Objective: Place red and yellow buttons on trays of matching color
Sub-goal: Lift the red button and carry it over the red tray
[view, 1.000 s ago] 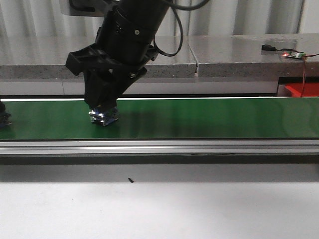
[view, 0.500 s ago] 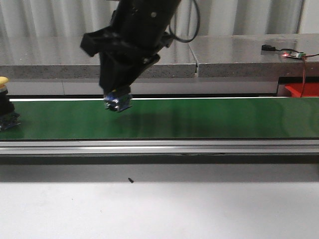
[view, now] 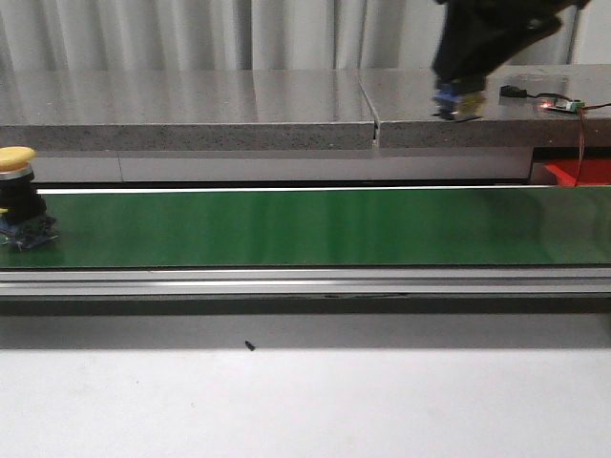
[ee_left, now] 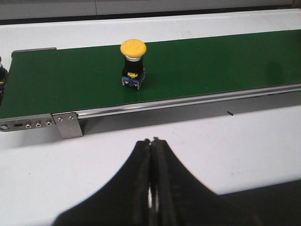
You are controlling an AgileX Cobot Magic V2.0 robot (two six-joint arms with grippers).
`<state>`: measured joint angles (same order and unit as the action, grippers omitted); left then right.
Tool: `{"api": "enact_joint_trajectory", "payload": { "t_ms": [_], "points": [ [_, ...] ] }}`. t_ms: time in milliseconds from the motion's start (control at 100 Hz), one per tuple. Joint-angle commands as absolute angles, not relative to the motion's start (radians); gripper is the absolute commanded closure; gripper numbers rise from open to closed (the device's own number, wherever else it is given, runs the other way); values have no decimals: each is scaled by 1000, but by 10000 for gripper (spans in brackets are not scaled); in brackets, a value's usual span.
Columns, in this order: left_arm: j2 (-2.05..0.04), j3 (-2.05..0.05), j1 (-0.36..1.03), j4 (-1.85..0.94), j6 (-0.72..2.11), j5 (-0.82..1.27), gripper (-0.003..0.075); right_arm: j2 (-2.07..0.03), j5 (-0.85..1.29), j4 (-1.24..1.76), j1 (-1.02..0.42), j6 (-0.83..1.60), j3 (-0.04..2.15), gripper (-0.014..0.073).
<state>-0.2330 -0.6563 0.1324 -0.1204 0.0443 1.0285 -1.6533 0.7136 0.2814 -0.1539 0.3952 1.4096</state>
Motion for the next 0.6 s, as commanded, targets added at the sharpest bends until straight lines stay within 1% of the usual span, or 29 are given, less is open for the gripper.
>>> {"api": "enact_joint_trajectory", "payload": {
  "t_ms": [0, 150, 320, 590],
  "points": [
    [-244, -679, 139, -133, 40, 965, 739, -1586, 663, 298, -65, 402, 1412, 464],
    [-244, -679, 139, -133, 40, 965, 739, -1583, 654, 299, 76, 386, 1385, 464],
    [-244, -679, 139, -133, 40, 965, 739, -1589, 584, 299, 209, 386, 1363, 464],
    [-244, -679, 139, -133, 40, 965, 739, -1675, 567, 353, 329, 375, 1359, 464]
  ]
}}
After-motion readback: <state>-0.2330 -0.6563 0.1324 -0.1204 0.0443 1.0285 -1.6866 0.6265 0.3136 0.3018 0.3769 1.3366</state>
